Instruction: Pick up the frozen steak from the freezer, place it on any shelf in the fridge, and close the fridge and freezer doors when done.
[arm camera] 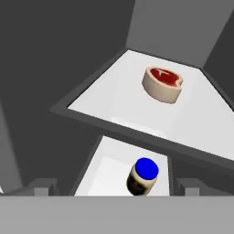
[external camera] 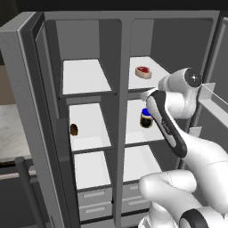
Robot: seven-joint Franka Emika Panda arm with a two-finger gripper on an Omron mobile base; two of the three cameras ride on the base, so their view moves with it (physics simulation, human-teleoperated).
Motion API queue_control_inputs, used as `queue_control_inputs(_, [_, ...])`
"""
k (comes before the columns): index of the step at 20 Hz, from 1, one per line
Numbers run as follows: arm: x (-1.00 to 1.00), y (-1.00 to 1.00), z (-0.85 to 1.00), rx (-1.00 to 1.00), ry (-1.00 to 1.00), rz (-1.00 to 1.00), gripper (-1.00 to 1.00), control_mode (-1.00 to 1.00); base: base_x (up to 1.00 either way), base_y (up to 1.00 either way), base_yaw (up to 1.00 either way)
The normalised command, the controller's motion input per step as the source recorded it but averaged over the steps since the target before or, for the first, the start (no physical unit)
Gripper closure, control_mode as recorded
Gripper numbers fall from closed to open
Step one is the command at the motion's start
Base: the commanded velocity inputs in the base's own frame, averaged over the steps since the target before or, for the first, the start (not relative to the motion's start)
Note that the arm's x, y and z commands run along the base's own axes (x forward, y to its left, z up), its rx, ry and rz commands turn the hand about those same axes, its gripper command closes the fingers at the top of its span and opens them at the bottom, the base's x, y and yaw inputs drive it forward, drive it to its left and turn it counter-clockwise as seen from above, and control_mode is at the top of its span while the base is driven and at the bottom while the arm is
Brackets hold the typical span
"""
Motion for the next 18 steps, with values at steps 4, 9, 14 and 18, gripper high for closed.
queue_control_inputs(4, [-0.90, 0.31, 0.00, 0.00, 0.00, -0.08, -1.00, -1.00, 0.00, 0.00, 0.00])
queue_control_inputs(9, [-0.90, 0.01, 0.00, 0.00, 0.00, -0.05, -1.00, -1.00, 0.00, 0.00, 0.00])
queue_control_inputs(14, [-0.85, 0.00, 0.00, 0.00, 0.00, -0.02, -1.00, -1.00, 0.00, 0.00, 0.00])
queue_control_inputs(18, [-0.69, 0.00, -0.01, 0.00, 0.00, 0.00, -1.00, -1.00, 0.00, 0.00, 0.00])
